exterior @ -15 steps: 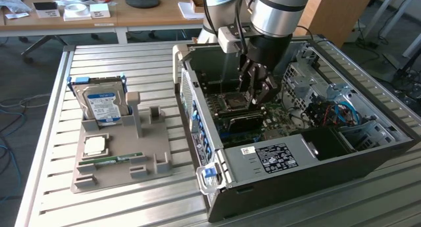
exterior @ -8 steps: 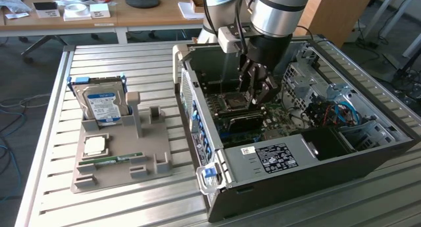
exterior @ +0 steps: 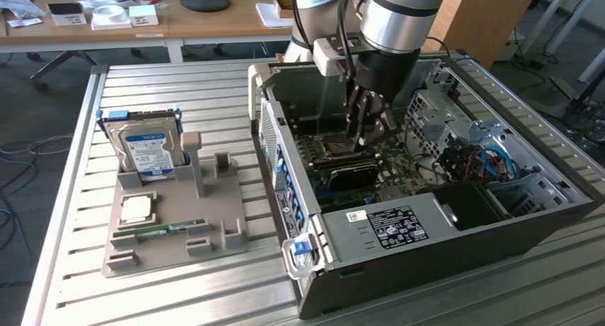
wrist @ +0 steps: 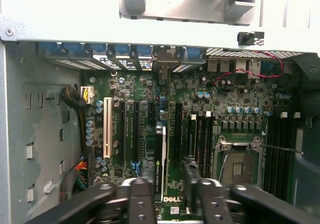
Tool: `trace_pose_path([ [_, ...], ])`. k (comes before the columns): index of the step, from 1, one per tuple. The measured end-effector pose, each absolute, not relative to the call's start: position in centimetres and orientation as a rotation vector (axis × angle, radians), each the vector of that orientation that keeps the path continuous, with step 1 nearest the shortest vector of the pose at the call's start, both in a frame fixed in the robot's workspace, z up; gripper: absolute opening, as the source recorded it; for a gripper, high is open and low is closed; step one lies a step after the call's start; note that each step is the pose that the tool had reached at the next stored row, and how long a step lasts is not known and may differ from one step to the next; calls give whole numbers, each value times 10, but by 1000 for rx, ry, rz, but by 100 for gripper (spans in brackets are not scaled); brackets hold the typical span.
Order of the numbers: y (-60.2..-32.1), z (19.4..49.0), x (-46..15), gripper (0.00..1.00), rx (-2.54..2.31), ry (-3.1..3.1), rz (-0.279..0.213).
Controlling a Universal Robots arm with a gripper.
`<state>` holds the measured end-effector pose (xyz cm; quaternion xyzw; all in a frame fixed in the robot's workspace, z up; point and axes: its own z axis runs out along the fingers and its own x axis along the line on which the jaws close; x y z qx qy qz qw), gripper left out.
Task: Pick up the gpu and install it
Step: 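Press down on the gpu until it lock into place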
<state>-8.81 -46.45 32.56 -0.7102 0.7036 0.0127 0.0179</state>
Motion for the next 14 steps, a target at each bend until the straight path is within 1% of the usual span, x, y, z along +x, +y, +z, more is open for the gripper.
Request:
trace_pose_path([
  [2, -464, 326, -88, 32, -2206, 2186, 39],
  [3, -464, 326, -88, 32, -2206, 2186, 39],
  [6, -464, 326, -88, 15, -2206, 2186, 39],
  [7, -464, 326, -88, 15, -2206, 2186, 39],
  [8, -464, 326, -88, 11, -2206, 2186, 39],
  [14, -464, 326, -88, 11, -2206, 2186, 39],
])
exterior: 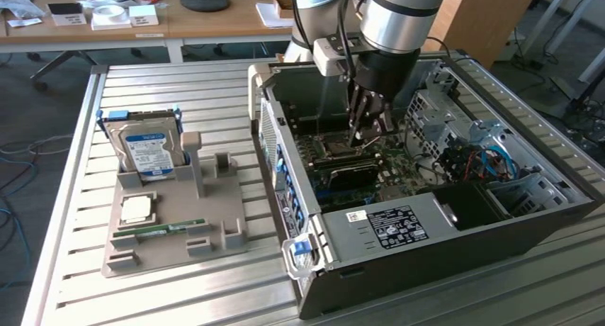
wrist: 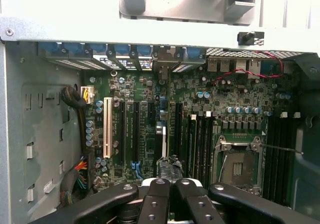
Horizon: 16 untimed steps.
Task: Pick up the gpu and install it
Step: 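Press down on the gpu until it lock into place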
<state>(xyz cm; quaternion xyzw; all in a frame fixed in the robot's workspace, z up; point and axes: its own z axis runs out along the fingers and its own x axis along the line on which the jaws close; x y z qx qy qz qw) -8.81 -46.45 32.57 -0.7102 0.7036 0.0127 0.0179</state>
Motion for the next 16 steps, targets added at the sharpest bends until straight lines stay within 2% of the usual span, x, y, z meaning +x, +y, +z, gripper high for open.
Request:
trace_pose_path([
  [16, -461, 312, -85, 11, -2202, 2190, 40],
])
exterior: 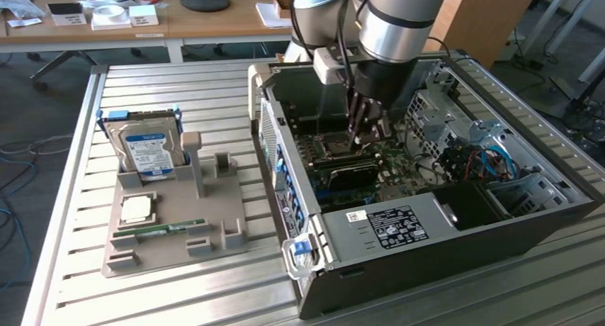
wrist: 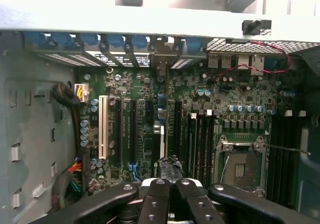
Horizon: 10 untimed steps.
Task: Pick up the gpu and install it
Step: 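Press down on the gpu until it lock into place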
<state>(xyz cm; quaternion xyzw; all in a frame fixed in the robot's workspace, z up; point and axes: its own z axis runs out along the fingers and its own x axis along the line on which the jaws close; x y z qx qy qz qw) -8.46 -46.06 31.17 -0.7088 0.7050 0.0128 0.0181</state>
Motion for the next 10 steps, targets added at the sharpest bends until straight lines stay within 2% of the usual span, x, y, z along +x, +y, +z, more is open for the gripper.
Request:
trace_pose_path([
  [10, -458, 309, -87, 11, -2190, 2201, 39],
])
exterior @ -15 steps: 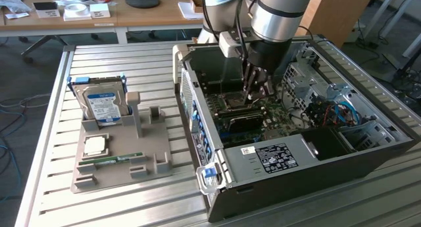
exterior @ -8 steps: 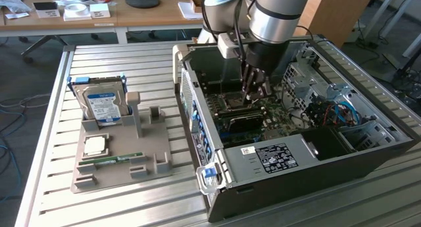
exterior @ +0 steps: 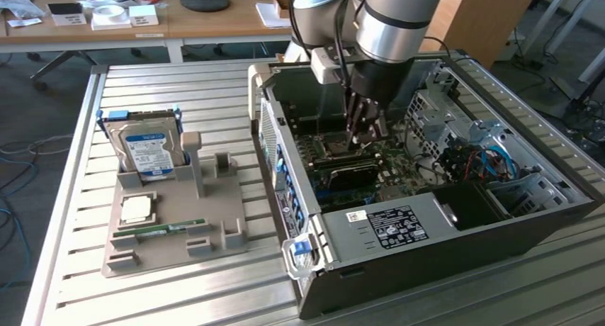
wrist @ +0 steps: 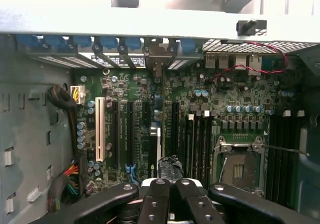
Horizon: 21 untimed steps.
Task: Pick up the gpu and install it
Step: 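Press down on the gpu until it lock into place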
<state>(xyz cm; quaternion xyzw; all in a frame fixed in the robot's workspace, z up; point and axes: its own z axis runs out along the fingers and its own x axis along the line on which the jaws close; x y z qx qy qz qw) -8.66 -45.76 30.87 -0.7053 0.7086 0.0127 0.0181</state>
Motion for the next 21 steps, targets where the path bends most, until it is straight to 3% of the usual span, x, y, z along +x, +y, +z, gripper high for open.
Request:
trace_pose_path([
  [21, -458, 278, -88, 11, -2153, 2241, 33],
])
